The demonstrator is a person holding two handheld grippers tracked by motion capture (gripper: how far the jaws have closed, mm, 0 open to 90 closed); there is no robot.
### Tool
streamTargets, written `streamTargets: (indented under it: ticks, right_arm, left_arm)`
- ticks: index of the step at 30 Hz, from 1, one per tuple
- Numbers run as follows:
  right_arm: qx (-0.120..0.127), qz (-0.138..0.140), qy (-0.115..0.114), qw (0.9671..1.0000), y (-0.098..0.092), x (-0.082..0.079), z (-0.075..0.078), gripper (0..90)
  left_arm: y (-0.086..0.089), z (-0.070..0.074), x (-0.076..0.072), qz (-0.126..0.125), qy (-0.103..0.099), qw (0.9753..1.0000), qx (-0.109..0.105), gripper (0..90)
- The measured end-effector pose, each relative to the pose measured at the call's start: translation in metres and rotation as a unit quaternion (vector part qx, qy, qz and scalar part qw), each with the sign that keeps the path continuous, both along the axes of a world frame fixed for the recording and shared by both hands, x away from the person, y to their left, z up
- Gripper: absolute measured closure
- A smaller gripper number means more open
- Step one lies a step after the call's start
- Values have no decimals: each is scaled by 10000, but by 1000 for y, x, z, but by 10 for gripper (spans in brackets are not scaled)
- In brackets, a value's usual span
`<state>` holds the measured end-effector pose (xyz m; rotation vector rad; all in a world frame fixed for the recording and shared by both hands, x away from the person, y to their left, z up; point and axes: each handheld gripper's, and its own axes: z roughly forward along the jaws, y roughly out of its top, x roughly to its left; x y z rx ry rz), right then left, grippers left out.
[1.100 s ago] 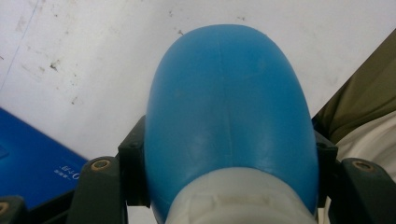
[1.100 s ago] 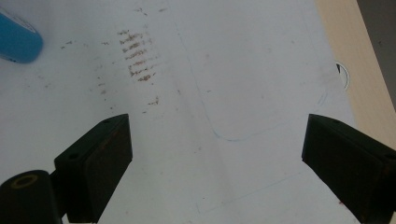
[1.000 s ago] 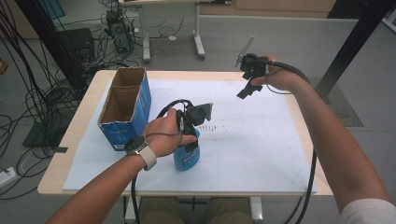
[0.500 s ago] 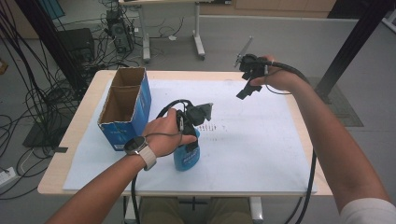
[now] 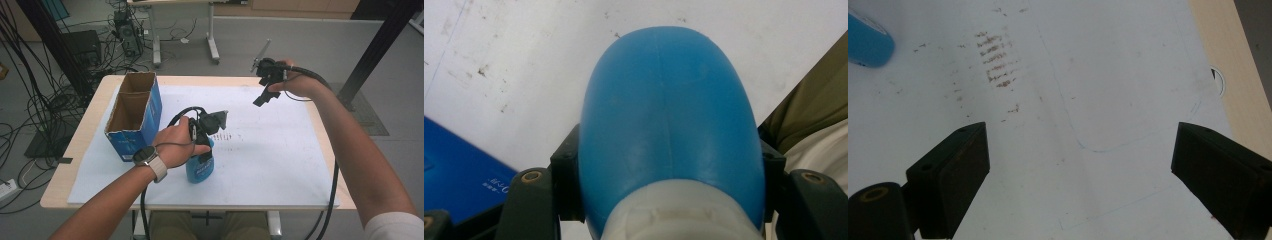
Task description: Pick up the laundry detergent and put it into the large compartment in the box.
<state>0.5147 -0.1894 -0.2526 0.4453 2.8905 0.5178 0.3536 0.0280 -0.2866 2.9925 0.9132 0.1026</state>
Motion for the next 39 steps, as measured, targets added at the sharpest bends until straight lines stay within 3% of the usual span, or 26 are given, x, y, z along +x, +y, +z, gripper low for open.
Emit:
streamTargets:
  ticks: [39]
  right_arm:
    - [2,8,-7,10000,1,-1,1,84]
  left_arm:
    - [0,0,-1,6,-12,10000,1,374]
